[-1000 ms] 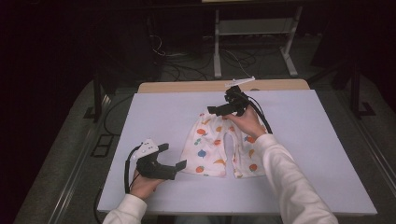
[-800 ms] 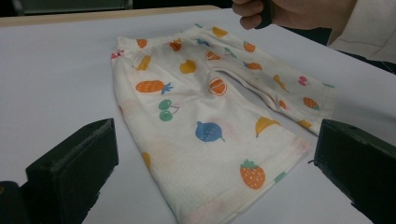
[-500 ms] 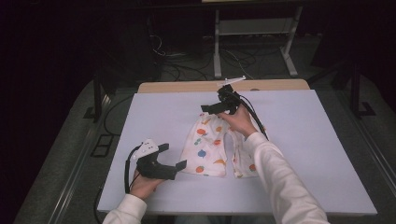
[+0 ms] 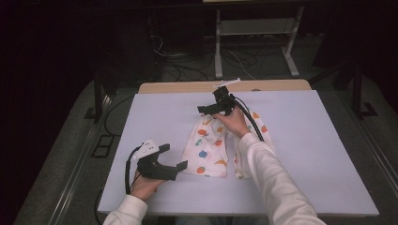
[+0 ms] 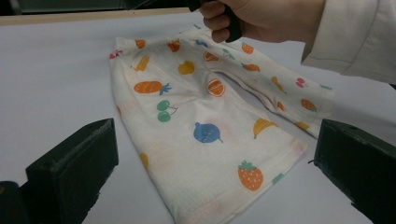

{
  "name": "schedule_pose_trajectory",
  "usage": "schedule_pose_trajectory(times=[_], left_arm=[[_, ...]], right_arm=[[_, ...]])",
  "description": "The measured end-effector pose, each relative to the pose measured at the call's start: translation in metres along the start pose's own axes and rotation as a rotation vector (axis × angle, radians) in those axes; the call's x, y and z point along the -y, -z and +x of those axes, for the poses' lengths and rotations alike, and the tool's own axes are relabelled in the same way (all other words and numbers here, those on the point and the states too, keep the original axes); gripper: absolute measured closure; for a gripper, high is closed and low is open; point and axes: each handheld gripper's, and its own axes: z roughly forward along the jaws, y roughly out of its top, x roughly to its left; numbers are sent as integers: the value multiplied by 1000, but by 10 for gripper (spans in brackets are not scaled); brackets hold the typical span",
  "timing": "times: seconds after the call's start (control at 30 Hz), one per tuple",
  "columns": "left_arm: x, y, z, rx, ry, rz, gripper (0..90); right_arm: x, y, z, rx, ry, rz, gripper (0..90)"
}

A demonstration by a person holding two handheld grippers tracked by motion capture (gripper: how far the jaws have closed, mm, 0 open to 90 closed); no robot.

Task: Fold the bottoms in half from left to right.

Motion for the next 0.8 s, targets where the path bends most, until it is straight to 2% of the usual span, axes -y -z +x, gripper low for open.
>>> schedule_pose_trajectory(times=[0.43, 0.5, 0.57, 0.67, 0.8], left_arm=[[0, 0, 0, -1, 1, -1, 0], [0, 0, 0, -4, 2, -3, 0], [-1, 1, 0, 0, 4, -9, 0], [0, 0, 1, -1, 4, -5, 0], [0, 0, 0, 0, 3, -4, 0]], right_arm=[[7, -15, -5, 22, -34, -2, 15], [7, -17, -5, 26, -43, 7, 30], [9, -19, -4, 32, -53, 27, 93], [11, -22, -3, 37, -63, 47, 140], [14, -27, -1, 53, -78, 53, 187]])
